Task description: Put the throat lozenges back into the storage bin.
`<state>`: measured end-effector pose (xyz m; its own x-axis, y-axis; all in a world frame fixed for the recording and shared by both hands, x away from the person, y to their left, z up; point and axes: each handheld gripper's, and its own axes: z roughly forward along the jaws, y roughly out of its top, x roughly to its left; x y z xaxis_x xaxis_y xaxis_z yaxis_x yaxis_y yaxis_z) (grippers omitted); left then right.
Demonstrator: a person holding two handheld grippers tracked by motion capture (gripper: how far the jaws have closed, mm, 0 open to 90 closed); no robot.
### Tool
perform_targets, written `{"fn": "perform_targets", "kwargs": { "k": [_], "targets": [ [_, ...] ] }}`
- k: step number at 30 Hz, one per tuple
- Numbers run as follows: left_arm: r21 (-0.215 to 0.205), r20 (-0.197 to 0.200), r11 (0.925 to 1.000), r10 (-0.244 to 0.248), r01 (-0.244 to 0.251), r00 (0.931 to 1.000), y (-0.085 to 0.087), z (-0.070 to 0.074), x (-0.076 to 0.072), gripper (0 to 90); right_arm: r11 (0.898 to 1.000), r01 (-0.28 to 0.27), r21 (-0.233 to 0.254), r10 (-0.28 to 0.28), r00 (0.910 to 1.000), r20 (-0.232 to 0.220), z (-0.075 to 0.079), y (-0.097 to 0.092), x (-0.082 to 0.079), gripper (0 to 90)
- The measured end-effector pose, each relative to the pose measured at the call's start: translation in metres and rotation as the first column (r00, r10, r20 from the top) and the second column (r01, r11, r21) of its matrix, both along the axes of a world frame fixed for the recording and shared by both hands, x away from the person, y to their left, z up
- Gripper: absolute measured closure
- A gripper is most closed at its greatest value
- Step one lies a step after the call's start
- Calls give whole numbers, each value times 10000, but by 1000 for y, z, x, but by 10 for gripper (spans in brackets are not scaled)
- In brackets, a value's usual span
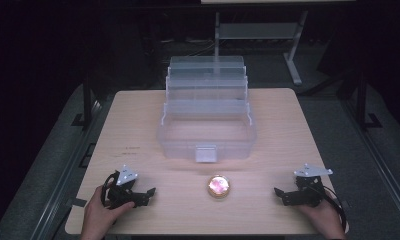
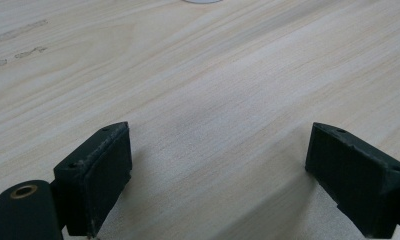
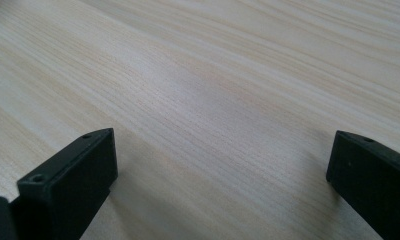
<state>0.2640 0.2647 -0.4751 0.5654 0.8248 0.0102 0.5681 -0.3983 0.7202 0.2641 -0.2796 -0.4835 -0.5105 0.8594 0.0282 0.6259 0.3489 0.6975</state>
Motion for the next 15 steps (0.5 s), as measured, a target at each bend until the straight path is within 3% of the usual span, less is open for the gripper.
{"fn": "perform_targets", "kwargs": {
  "k": [7, 15],
  "targets": [
    [-8, 0, 10000, 7, -7, 10000, 0, 0, 0, 104, 10000, 16, -8, -16, 10000, -3, 0, 0, 0, 0],
    [13, 1, 10000, -9, 9, 10000, 0, 0, 0, 105, 9995, -69, -318, 52, 9986, -522, 5, 3, 2, 0]
  ]
}}
